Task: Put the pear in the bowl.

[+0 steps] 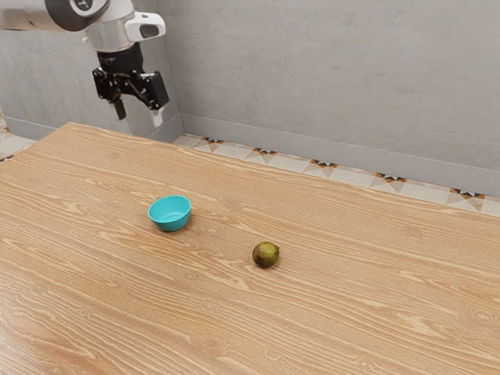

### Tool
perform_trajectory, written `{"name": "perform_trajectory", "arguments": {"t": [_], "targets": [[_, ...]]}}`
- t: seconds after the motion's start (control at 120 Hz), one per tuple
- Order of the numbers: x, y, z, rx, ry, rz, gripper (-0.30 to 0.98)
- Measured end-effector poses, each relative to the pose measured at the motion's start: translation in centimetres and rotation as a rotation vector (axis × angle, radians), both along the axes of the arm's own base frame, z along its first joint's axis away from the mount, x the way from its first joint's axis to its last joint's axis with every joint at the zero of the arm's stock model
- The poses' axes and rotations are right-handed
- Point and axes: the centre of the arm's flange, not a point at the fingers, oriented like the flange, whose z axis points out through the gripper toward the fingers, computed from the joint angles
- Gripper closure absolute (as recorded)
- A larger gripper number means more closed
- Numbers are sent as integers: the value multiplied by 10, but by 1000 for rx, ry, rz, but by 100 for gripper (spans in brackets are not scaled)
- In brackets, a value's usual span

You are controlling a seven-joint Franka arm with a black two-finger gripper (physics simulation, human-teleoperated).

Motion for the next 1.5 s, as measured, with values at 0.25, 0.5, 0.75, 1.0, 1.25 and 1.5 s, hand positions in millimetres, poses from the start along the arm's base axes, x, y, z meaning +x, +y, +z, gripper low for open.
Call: {"name": "perform_trajectory", "arguments": {"t": [0.25, 0.5, 0.75, 1.0, 1.25, 1.5], "targets": [[0, 19, -3, -1, 6, 34, 0], [-12, 9, -112, -8, 77, 19, 0], [11, -43, -202, -16, 56, -65, 0], [38, -108, -235, -23, -10, -170, 0], [59, -144, -259, -33, -33, -210, 0], [67, -158, -296, -35, -1, -222, 0]]}}
